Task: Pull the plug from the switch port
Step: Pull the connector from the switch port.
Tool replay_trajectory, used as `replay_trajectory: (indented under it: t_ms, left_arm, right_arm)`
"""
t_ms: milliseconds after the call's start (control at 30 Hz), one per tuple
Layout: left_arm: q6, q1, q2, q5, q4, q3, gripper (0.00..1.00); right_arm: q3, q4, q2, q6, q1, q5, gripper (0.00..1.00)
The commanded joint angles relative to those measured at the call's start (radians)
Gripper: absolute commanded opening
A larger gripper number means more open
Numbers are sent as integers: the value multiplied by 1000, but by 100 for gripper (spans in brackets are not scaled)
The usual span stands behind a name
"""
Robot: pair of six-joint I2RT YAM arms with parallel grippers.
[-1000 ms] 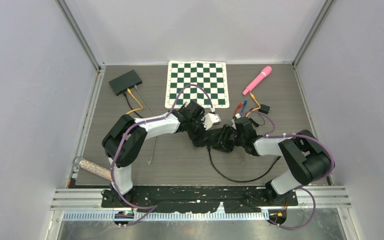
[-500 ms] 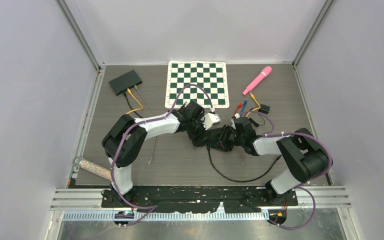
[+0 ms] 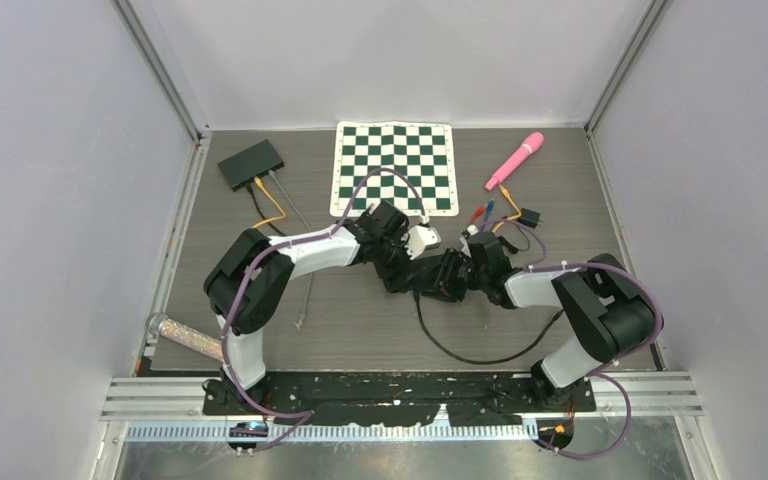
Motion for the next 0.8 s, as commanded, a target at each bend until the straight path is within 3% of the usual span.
replay_trajectory:
  t_ms: [0, 200, 300, 367, 600, 767]
  left_arm:
    - [-12, -9, 6, 71, -46, 7, 48]
    - [-18, -9, -2, 75, -41, -2, 47]
    - [-21, -9, -3, 75, -36, -5, 47]
    - [-29, -9, -4, 78, -32, -4, 47]
    - [-62, -9, 3, 125, -19, 1, 45]
    - [-72, -9, 10, 158, -29, 9, 45]
  right_arm:
    - [-2, 58, 49, 14, 6, 46, 35]
    - [-38, 80, 35, 43, 6, 85, 21]
    - [-38, 41, 12, 16, 6, 99, 20]
    - [-44, 51, -5, 9, 5, 81, 22]
    - [-100, 78, -89, 5, 12, 96, 45]
    - [-89, 118, -50, 20, 12, 93, 44]
